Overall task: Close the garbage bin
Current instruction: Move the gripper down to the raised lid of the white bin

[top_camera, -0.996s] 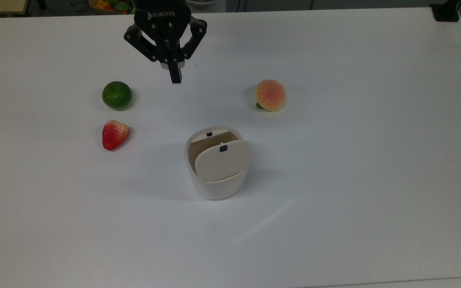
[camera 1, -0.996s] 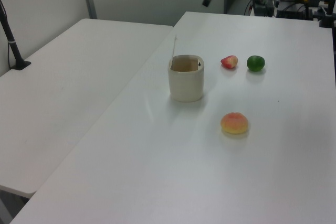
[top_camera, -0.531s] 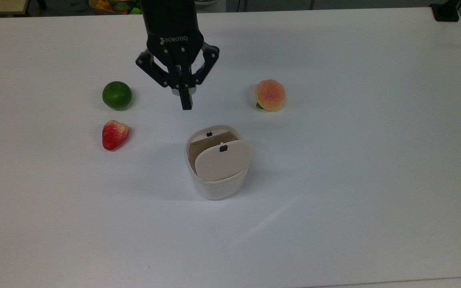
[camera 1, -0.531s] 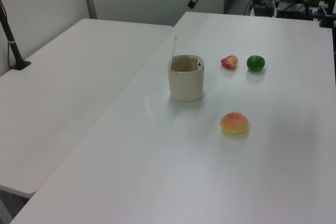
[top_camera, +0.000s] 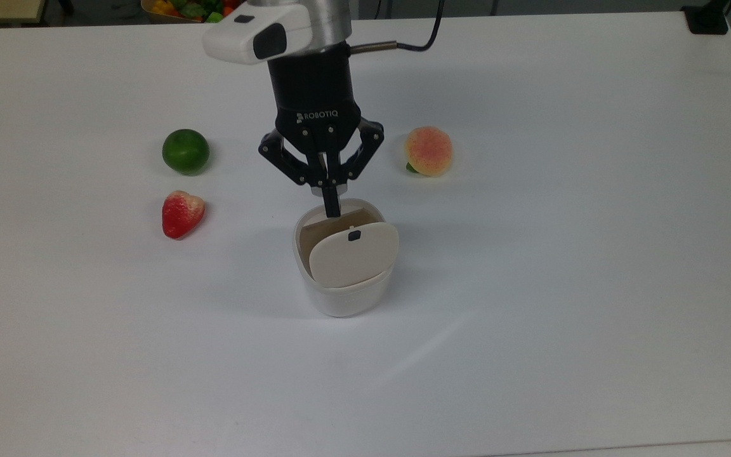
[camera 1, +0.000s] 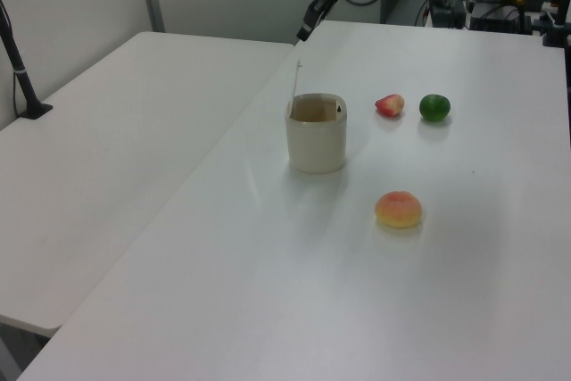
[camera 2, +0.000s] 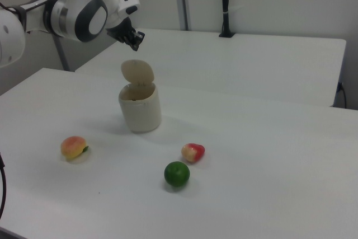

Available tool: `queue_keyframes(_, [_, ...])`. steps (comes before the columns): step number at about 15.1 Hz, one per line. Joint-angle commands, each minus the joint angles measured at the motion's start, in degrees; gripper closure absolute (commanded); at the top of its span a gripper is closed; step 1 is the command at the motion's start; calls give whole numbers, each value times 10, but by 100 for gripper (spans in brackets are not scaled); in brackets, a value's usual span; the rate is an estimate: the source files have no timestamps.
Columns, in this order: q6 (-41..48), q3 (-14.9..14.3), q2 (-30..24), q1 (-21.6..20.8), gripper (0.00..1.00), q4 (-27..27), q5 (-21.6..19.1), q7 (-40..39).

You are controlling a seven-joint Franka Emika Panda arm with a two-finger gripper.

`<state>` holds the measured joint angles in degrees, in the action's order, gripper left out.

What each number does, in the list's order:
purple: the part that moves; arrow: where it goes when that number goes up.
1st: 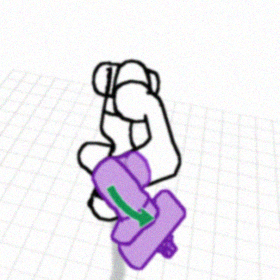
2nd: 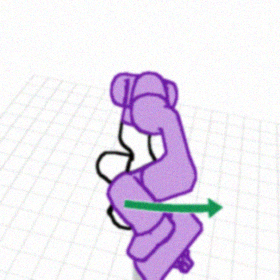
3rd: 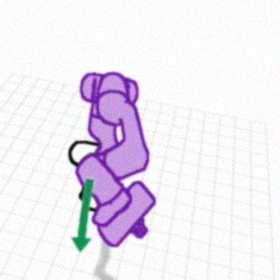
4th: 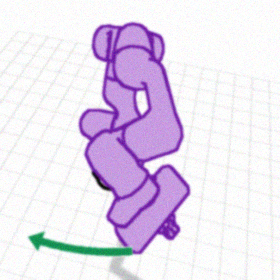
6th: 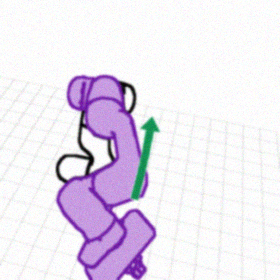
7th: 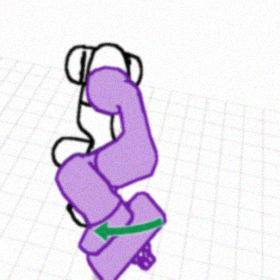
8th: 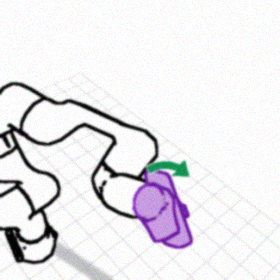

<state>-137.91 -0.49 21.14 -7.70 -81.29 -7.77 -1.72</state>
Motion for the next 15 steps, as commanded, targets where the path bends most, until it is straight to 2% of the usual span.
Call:
queue_keyframes(1, [-45,-2,26,-8,100,12,-8,5])
queue_keyframes(8, [-53,-2,50,-10,100,12,-3,1])
queue_keyframes(15, [-51,-3,51,-14,100,7,-1,-1])
